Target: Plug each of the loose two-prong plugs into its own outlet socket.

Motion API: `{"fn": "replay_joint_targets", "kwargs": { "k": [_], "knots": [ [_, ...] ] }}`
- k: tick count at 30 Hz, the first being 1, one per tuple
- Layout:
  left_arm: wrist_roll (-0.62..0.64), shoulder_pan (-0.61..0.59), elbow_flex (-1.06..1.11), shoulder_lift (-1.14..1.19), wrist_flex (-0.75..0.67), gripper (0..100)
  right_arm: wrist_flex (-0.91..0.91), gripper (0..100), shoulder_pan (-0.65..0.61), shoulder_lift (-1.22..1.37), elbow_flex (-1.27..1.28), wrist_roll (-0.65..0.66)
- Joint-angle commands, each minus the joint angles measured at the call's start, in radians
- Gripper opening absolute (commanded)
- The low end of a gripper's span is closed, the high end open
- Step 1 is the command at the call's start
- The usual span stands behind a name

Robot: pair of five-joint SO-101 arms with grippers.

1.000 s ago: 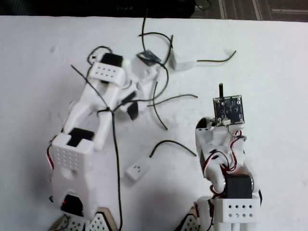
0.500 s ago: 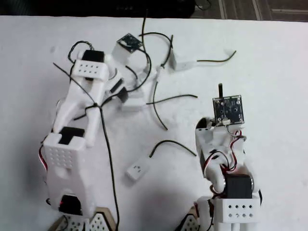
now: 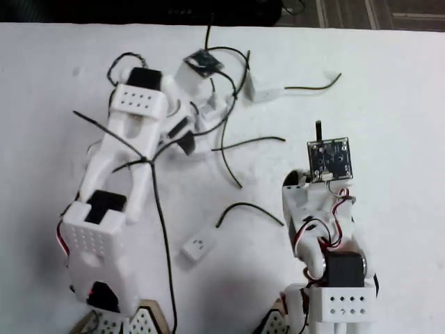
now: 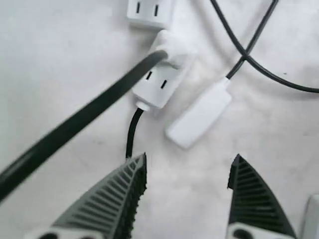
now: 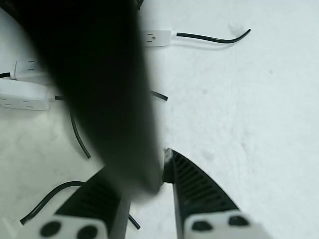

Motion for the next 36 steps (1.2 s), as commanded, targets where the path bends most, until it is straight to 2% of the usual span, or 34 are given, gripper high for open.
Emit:
{"fn": "replay_joint_targets", "kwargs": {
  "k": [1,8,13,19,27,36],
  "knots": [
    [-0.002,0.033,-0.035,-0.004,-0.003,27,-0.016,1.8,-0.033,0.004,-0.003,0.009],
    [-0.002,-0.025,-0.044,0.188,-0.210,27,-0.016,1.8,-0.035,0.004,-0.003,0.009],
    [0.000,-0.074,-0.049,0.206,-0.316,27,-0.016,1.8,-0.035,0.004,-0.003,0.009],
    [0.009,-0.096,-0.172,0.211,-0.252,27,-0.016,1.8,-0.035,0.004,-0.003,0.009],
    [-0.002,-0.051,-0.238,0.213,-0.153,27,-0.016,1.8,-0.035,0.004,-0.003,0.009],
    [-0.141,-0.033,-0.204,0.213,-0.137,27,-0.016,1.8,-0.035,0.004,-0.002,0.009]
  ]
}}
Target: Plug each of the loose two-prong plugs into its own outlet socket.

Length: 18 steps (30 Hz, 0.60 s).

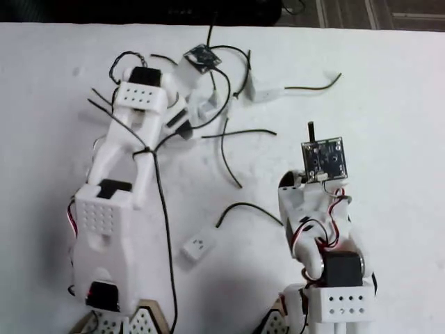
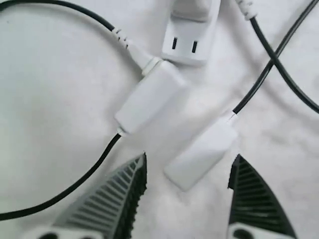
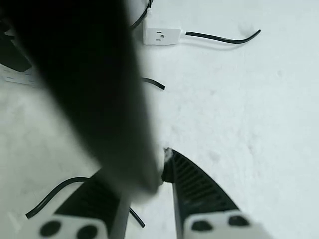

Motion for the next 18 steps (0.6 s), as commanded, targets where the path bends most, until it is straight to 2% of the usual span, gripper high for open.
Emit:
{"fn": "replay_joint_targets", "kwargs": {
  "k": [1,5,14,18],
  "knots": [
    [-0.071,0.007,-0.006,-0.015,0.003,27,-0.016,1.8,-0.005,0.004,-0.008,0.009],
    [-0.114,0.001,-0.006,-0.013,-0.020,27,-0.016,1.8,-0.005,0.004,-0.008,0.009],
    [-0.115,0.018,-0.017,0.097,-0.052,27,-0.016,1.8,-0.005,0.001,0.000,0.009],
    [-0.115,0.022,-0.015,0.099,-0.025,23,-0.016,1.8,-0.005,0.001,0.002,0.009]
  ]
}}
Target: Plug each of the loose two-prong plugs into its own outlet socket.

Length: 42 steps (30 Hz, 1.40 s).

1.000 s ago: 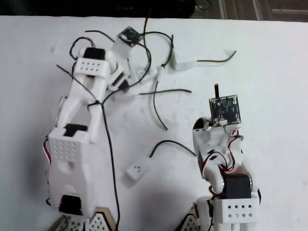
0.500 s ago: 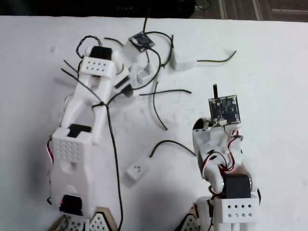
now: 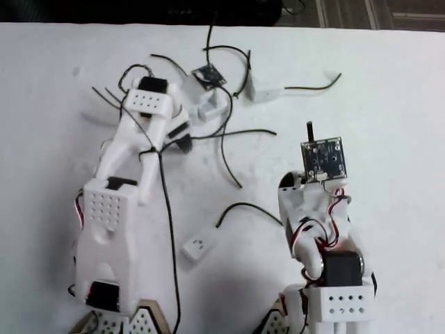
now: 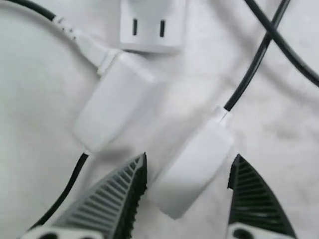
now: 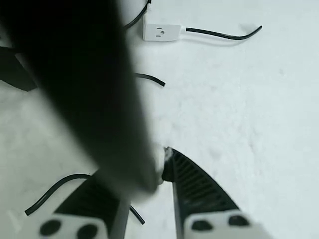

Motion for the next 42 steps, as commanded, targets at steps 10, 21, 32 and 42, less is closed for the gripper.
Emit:
{"fn": "replay_joint_targets", "kwargs": {
  "k": [10,21,32,42],
  "knots": [
    [0.005,0.120,-0.014,-0.124,0.298,2,-0.016,1.8,0.001,-0.004,-0.006,0.009],
    [0.252,0.200,0.138,-0.249,0.436,2,-0.016,1.8,-0.001,-0.004,-0.006,0.009],
    [0.344,0.216,0.446,-0.348,0.255,18,-0.016,1.8,-0.005,-0.004,-0.003,0.009],
    [0.334,0.143,0.387,-0.386,0.245,26,-0.016,1.8,-0.005,-0.002,-0.002,0.009]
  ]
}}
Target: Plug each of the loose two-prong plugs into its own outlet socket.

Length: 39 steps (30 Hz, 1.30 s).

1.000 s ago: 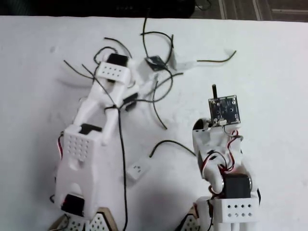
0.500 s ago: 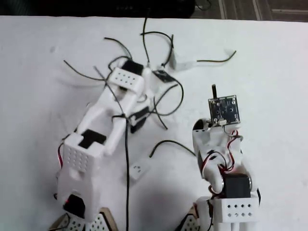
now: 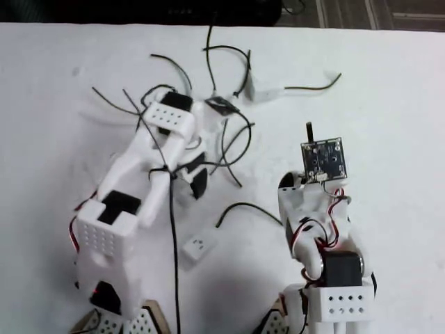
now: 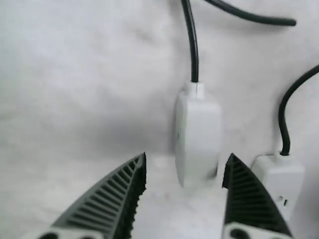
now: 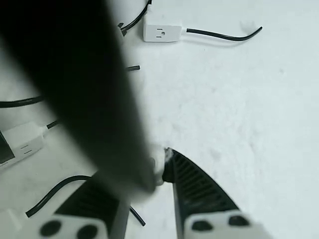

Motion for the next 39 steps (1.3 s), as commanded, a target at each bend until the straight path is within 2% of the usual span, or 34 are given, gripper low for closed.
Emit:
{"fn": "replay_joint_targets", "kwargs": {
  "k": [1,10,14,17,23,26,31,39],
  "knots": [
    [-0.006,-0.022,-0.043,-0.059,-0.014,26,-0.016,1.8,-0.005,-0.002,-0.003,0.009],
    [-0.044,-0.173,-0.049,0.002,-0.138,26,-0.016,1.8,-0.005,-0.002,-0.003,0.009],
    [-0.101,-0.208,-0.069,0.001,-0.130,26,-0.016,1.8,-0.005,-0.002,-0.003,0.009],
    [-0.103,-0.203,-0.120,0.001,-0.068,26,-0.016,1.8,-0.005,-0.002,-0.003,0.009],
    [-0.103,-0.182,-0.301,-0.001,0.157,26,-0.016,1.8,-0.005,-0.002,-0.003,0.009],
    [-0.101,-0.203,-0.331,-0.019,0.183,21,-0.016,1.8,-0.012,0.002,-0.003,0.011],
    [-0.110,-0.254,-0.196,-0.168,0.150,14,0.047,1.9,-0.094,0.004,-0.006,0.071],
    [-0.107,-0.403,0.344,-0.616,-0.144,12,0.058,1.8,-0.236,0.005,-0.020,0.078]
  ]
}}
